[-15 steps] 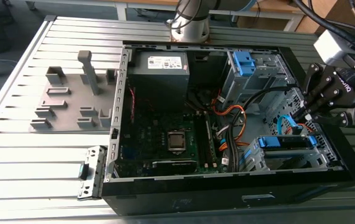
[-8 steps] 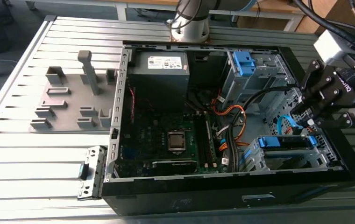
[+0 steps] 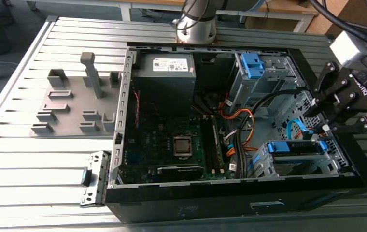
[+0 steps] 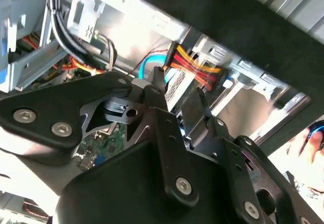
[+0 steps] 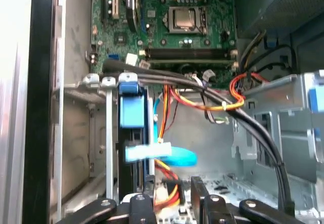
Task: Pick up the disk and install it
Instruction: 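Insert the first disk wire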
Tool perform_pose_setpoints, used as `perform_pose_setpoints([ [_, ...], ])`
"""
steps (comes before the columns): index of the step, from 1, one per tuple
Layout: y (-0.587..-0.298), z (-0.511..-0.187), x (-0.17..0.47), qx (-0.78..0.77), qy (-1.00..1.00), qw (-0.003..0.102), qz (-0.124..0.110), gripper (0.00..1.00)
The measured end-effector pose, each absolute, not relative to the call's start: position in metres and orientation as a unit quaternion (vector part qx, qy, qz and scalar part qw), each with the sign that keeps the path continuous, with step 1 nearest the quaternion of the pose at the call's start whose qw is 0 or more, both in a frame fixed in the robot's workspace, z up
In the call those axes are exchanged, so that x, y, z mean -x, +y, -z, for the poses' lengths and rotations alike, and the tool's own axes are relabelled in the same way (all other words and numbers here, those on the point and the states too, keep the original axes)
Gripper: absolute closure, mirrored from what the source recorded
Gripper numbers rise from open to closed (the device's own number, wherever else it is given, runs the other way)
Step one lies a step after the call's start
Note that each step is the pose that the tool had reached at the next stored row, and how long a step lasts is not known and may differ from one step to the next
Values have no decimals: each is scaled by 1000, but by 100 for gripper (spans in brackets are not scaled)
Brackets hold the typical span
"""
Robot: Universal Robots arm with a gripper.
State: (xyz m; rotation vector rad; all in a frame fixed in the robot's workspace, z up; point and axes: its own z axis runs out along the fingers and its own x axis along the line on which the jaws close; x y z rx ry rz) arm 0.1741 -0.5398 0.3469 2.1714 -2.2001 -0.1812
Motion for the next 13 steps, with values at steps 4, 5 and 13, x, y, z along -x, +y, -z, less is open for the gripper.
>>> perform_pose_setpoints([
  [4, -540, -349, -179, -702, -710, 25, 58, 59],
  [5, -540, -350, -179, -702, -709, 27, 56, 59],
  [13, -541, -356, -180, -706, -706, 32, 52, 59],
])
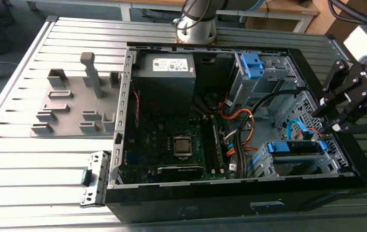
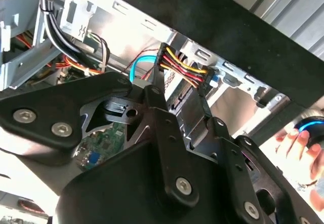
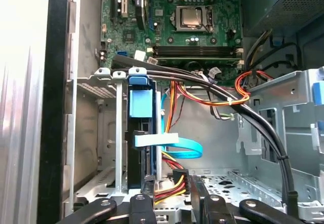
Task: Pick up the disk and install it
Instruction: 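Insert the first disk wire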
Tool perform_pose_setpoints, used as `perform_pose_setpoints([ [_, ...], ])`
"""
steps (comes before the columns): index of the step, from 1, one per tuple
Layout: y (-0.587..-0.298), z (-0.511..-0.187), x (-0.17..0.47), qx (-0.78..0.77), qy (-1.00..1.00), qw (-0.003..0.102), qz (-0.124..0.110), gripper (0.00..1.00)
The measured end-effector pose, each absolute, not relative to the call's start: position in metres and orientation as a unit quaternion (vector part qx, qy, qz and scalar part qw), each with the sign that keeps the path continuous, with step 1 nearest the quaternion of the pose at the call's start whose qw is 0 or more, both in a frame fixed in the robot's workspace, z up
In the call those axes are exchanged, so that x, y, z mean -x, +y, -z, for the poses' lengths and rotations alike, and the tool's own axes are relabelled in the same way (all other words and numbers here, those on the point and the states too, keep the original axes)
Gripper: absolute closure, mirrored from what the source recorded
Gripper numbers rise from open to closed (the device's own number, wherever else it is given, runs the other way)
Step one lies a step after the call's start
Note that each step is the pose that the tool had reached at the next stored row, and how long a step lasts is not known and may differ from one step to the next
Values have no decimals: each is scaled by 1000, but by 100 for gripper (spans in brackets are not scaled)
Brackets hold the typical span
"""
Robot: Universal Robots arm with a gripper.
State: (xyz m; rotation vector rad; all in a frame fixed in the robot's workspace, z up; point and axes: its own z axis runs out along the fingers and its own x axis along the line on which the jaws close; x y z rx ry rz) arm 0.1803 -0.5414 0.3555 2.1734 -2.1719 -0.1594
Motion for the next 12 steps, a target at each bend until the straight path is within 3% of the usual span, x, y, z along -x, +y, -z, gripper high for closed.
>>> perform_pose_setpoints([
  [12, -564, -358, -182, -706, -705, 33, 54, 59],
])
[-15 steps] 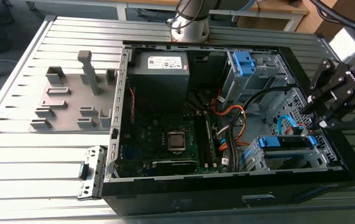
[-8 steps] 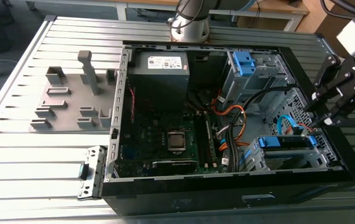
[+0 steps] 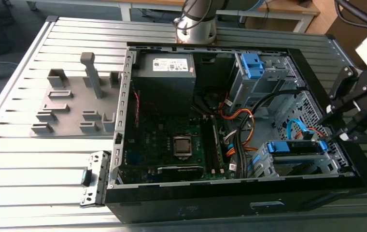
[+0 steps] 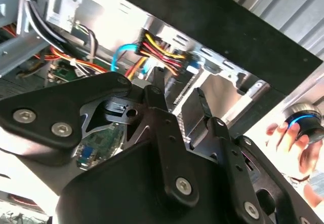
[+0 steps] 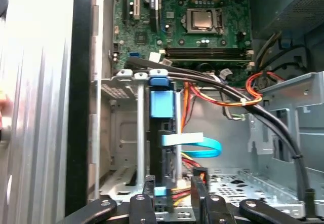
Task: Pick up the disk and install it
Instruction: 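Insert the first disk wire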
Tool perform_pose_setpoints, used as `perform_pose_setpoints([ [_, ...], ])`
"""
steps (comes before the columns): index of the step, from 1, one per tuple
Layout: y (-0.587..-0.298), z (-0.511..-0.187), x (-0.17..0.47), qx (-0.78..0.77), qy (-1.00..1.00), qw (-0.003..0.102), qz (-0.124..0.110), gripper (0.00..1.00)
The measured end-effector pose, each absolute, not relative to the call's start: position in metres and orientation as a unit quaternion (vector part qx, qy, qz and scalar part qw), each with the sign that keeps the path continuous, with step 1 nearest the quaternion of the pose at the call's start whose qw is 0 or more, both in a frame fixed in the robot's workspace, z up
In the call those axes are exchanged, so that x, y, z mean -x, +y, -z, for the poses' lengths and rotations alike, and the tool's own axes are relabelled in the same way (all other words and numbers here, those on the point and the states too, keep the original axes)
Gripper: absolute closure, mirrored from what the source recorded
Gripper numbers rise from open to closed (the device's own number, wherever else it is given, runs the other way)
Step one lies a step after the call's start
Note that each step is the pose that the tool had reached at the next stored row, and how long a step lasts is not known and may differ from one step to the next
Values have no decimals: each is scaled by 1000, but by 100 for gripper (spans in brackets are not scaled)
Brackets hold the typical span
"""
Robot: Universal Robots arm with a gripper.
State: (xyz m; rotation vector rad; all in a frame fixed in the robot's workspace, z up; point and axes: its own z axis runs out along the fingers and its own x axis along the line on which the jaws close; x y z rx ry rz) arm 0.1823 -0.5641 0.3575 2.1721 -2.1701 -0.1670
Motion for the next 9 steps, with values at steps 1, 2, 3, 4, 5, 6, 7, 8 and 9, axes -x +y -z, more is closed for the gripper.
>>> perform_pose_setpoints([
  [1, -566, -356, -184, -706, -705, 33, 55, 59],
  [2, -567, -356, -186, -706, -705, 32, 56, 59],
  [3, -567, -355, -189, -706, -705, 31, 58, 59],
  [4, -567, -354, -192, -706, -705, 31, 59, 59],
  [5, -567, -353, -194, -706, -705, 31, 61, 59],
  [6, -567, -352, -196, -706, -705, 30, 62, 59],
  [7, -567, -351, -197, -706, -705, 30, 63, 59],
  [8, -567, -349, -197, -706, -705, 30, 64, 59],
  [9, -567, -348, -198, -706, -705, 30, 64, 59],
])
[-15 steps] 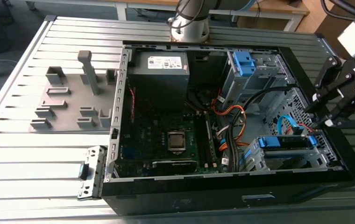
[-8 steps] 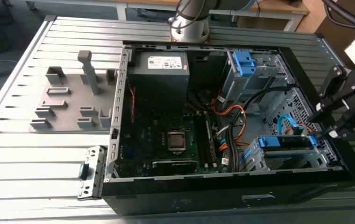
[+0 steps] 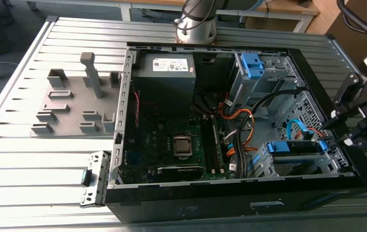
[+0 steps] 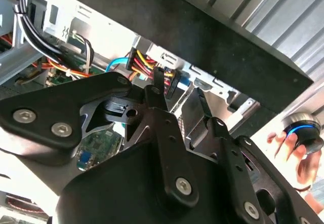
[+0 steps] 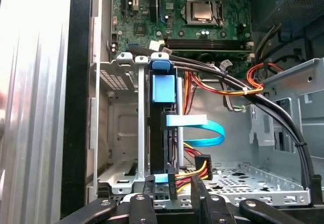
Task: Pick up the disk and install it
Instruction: 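Insert the first disk wire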
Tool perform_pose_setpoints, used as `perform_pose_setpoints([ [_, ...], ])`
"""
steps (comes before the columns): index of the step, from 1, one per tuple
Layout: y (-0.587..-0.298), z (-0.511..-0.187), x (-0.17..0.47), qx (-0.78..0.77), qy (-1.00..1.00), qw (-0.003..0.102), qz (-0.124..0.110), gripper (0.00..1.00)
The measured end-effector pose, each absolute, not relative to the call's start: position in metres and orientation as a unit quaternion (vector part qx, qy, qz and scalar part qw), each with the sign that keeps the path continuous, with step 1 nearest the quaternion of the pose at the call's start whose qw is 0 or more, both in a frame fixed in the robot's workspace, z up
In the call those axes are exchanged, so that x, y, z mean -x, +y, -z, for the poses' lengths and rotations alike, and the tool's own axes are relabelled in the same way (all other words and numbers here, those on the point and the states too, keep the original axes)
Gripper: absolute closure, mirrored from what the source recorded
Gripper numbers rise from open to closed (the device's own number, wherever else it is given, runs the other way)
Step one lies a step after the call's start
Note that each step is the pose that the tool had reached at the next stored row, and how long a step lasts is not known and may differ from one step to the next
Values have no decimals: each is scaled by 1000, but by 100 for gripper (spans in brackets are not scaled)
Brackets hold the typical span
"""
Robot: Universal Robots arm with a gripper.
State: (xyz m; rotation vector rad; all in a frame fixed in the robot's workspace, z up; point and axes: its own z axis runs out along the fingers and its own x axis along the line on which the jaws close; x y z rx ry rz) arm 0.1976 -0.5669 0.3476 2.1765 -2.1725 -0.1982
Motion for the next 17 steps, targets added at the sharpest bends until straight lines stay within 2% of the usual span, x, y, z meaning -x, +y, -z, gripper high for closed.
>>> perform_pose_setpoints([
  [17, -567, -339, -195, -706, -704, 28, 67, 59],
])
